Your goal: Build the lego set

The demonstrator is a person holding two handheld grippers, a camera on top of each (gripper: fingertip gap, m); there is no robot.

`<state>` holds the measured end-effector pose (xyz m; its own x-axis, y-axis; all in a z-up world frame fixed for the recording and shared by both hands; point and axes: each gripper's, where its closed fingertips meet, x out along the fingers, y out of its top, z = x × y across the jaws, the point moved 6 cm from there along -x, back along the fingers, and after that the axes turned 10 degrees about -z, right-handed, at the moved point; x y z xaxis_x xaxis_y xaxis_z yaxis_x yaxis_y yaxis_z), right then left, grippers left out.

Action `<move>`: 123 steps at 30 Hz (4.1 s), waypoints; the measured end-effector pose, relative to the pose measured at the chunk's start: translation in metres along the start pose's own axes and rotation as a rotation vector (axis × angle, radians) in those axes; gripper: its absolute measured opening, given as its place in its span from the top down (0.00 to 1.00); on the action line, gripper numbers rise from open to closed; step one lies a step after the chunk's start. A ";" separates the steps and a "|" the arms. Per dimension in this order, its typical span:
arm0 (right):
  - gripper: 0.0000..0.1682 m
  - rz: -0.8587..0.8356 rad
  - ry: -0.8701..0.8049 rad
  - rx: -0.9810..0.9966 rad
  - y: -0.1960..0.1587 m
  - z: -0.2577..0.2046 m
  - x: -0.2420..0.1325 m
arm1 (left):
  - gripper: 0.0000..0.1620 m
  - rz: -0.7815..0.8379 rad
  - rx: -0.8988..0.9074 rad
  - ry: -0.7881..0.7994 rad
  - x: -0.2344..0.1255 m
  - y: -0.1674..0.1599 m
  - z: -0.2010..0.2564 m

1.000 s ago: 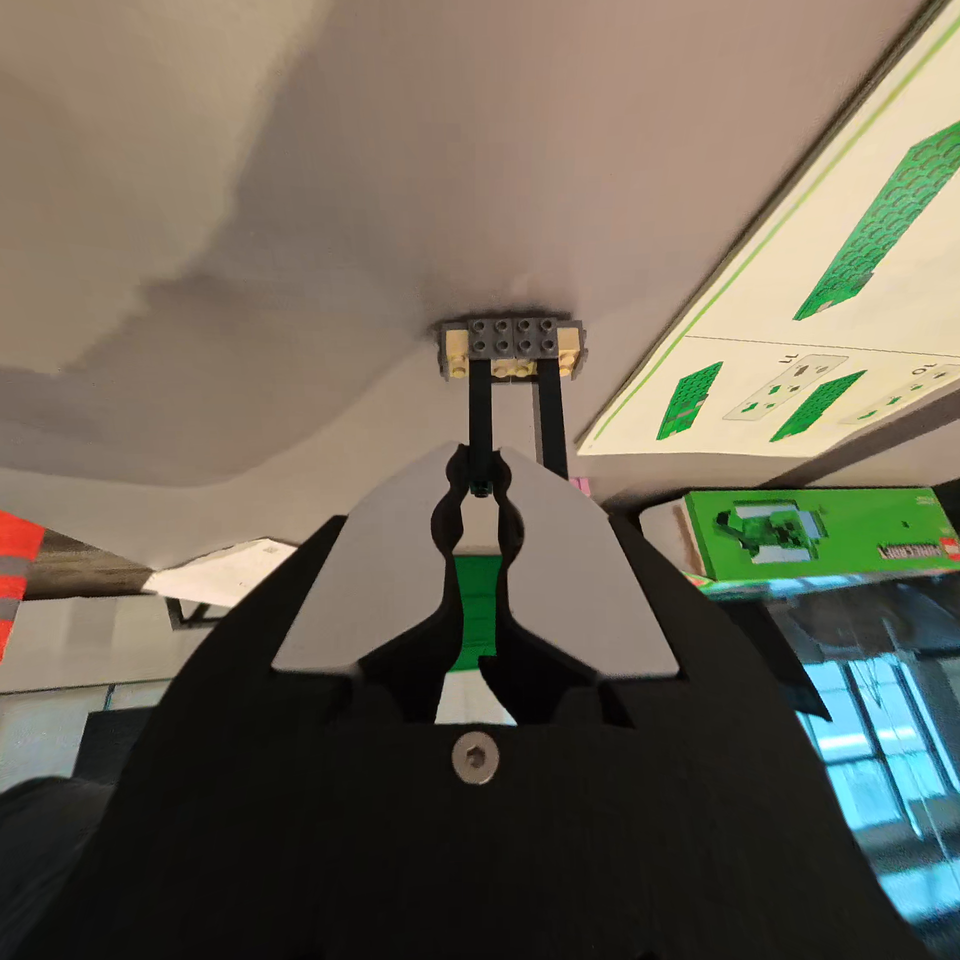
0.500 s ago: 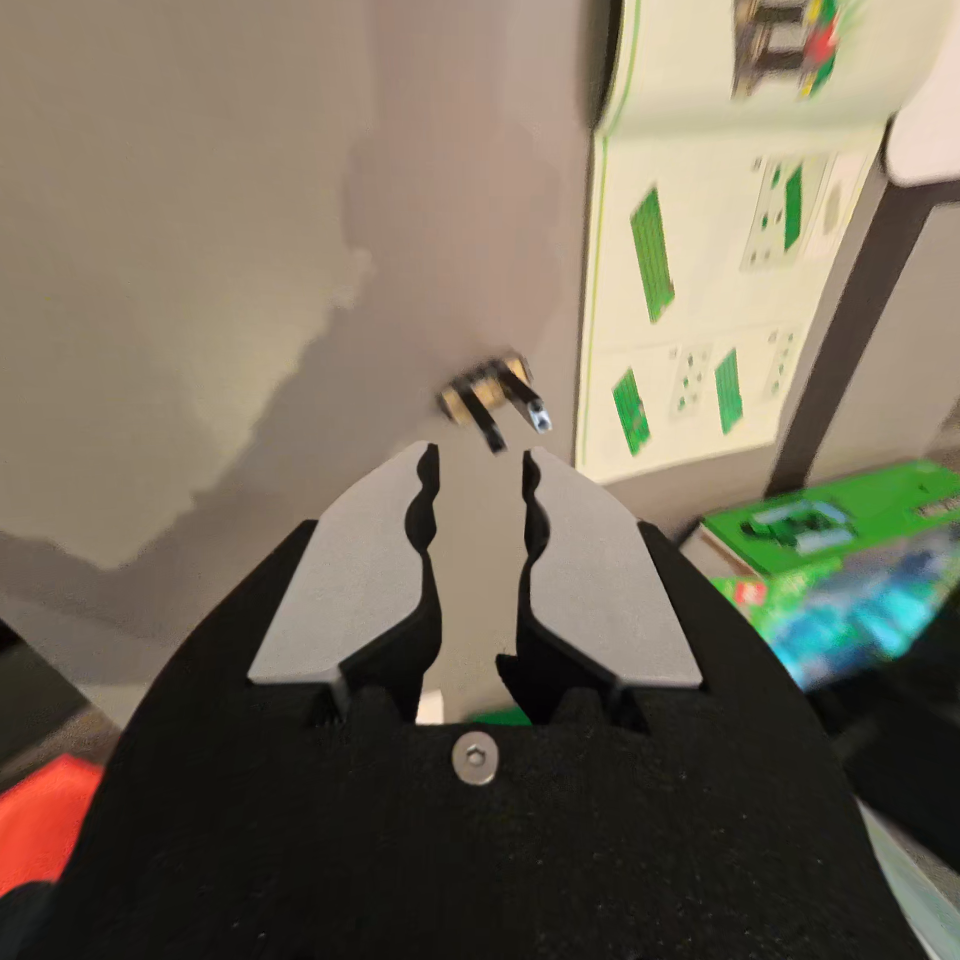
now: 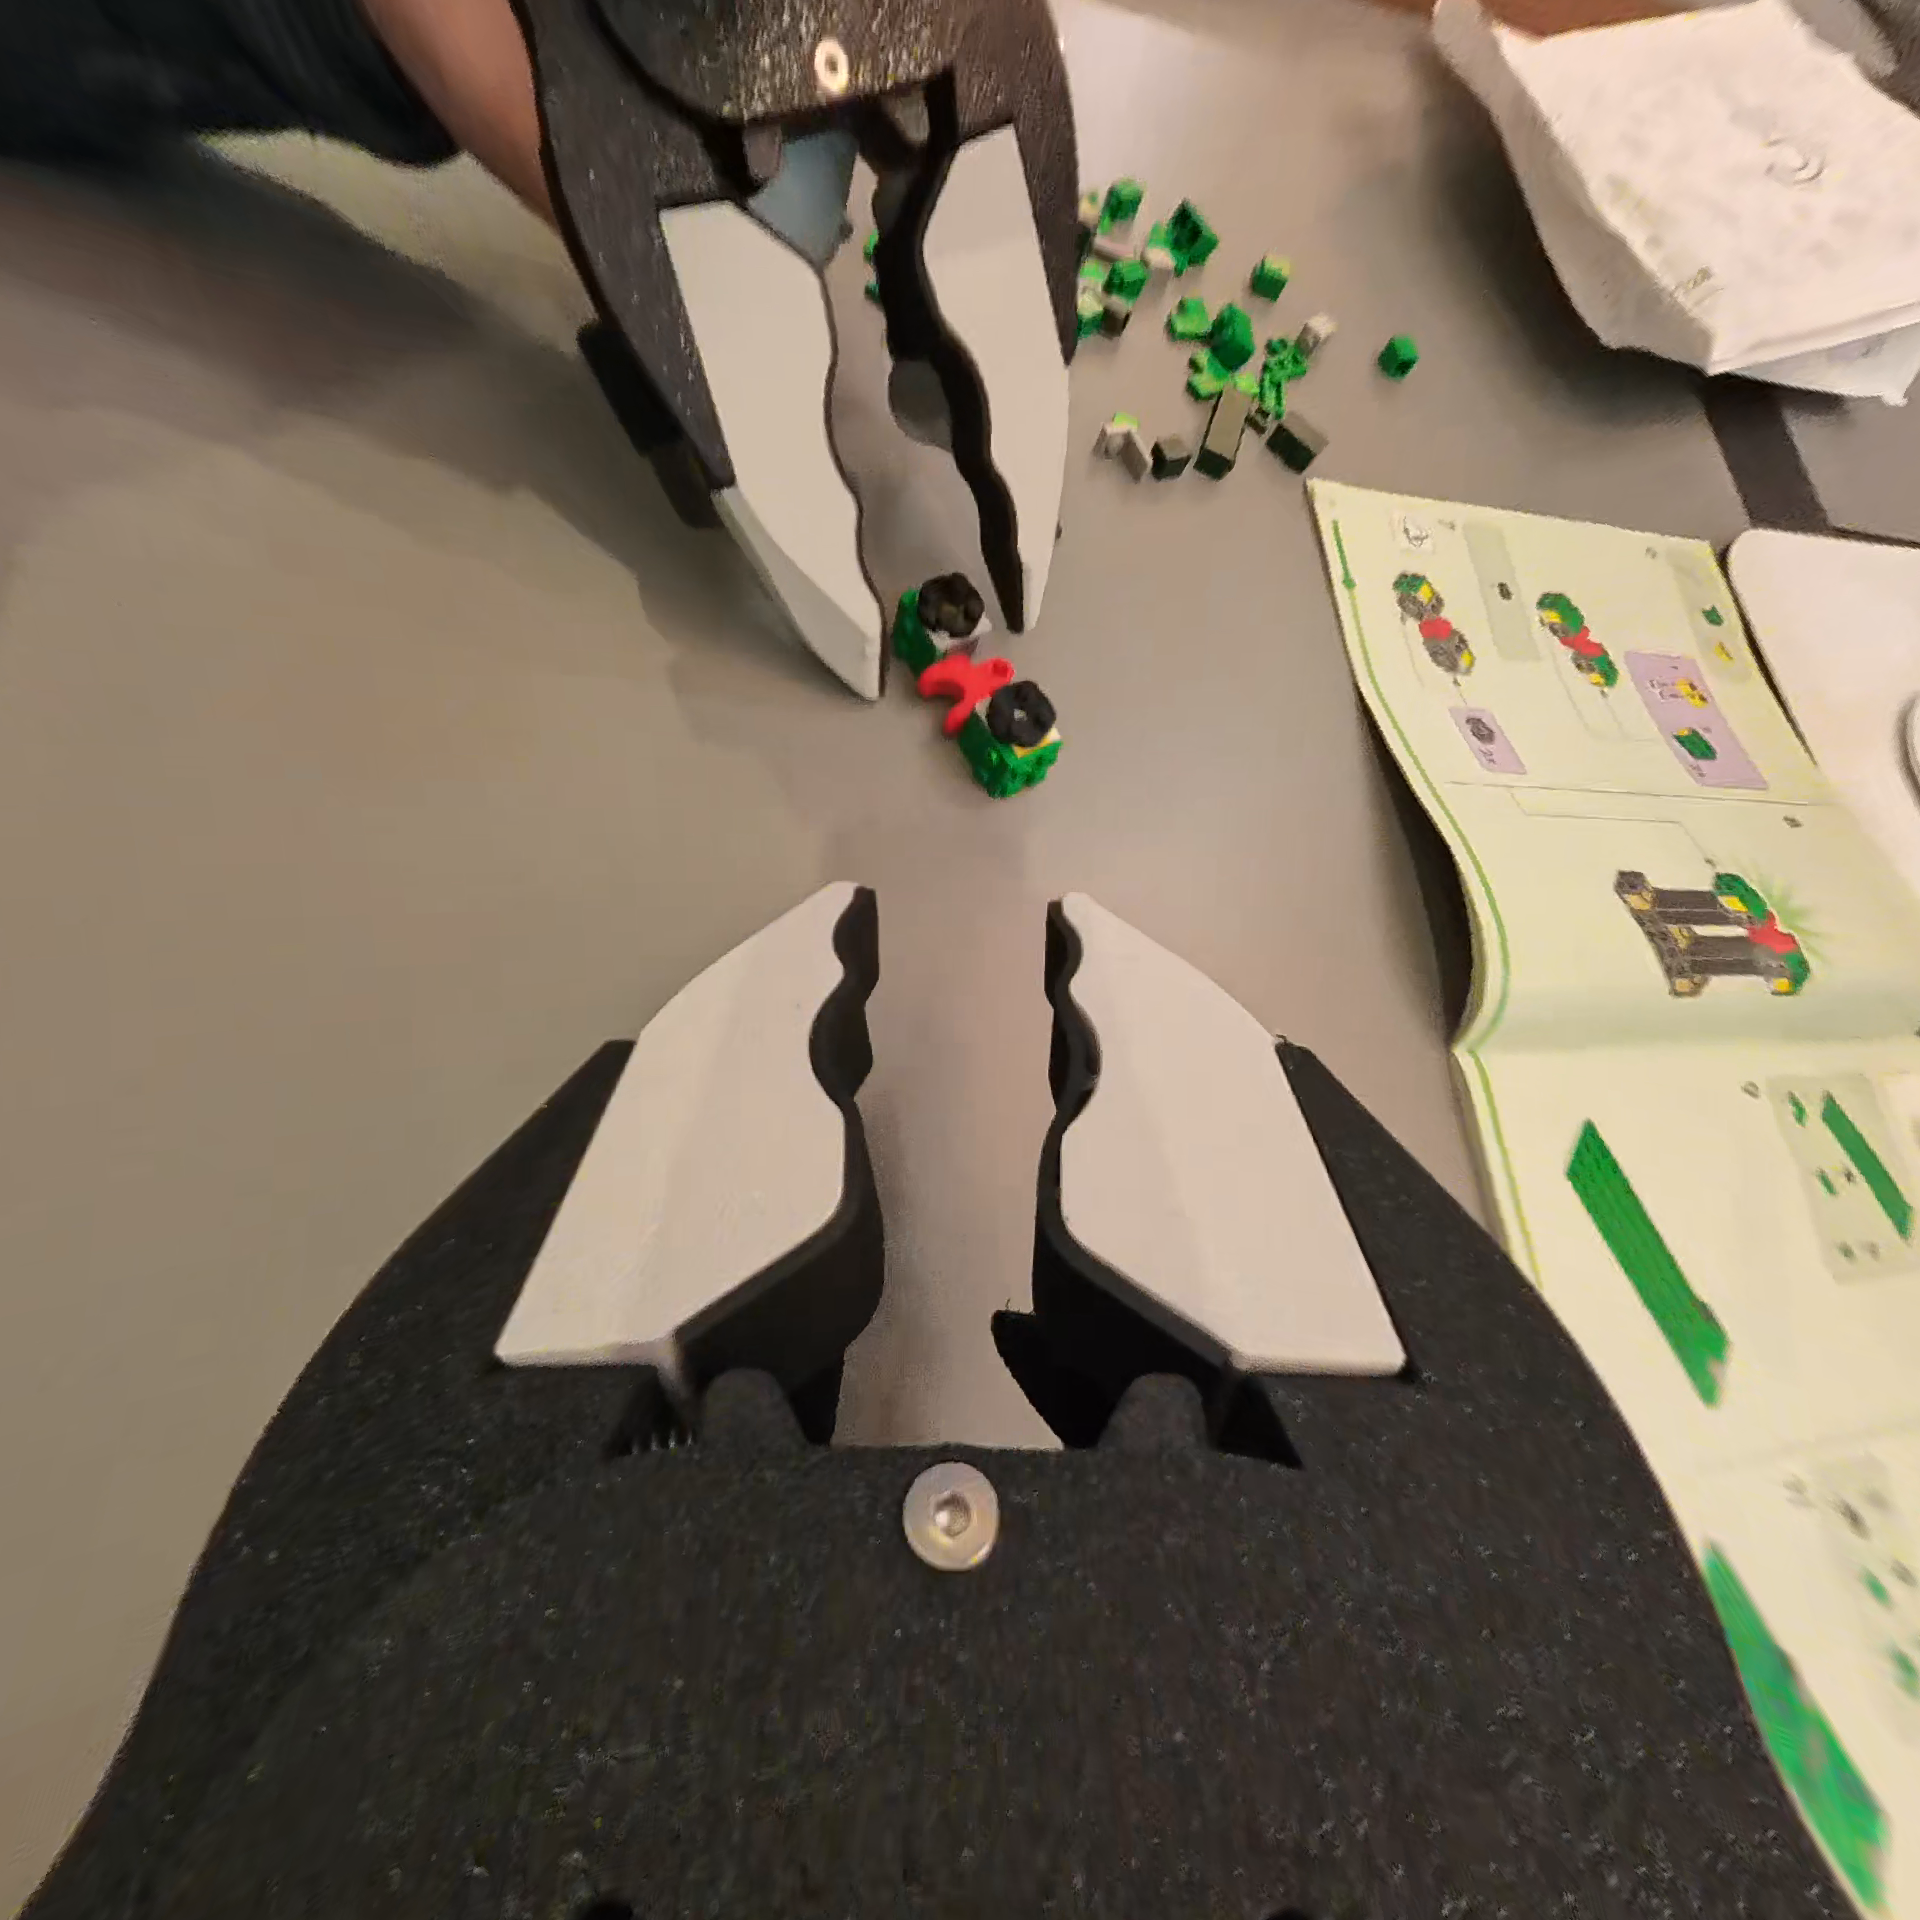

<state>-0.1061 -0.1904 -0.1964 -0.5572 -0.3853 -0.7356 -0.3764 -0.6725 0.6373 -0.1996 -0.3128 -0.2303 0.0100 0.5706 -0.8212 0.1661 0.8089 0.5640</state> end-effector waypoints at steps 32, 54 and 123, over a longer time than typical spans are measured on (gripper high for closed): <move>0.90 0.300 0.052 0.210 -0.074 -0.005 -0.063 | 0.60 0.269 0.366 -0.368 0.055 0.120 0.063; 0.88 0.481 -0.130 0.376 -0.056 0.017 -0.076 | 0.85 0.474 0.246 -0.259 0.043 0.123 0.040; 0.91 0.117 -0.090 0.918 -0.056 0.021 -0.018 | 0.85 0.266 0.501 0.112 0.068 0.106 0.033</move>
<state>-0.0904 -0.1330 -0.2142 -0.6695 -0.3431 -0.6589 -0.7310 0.1465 0.6665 -0.1485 -0.1930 -0.2289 0.0151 0.7789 -0.6270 0.6189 0.4853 0.6176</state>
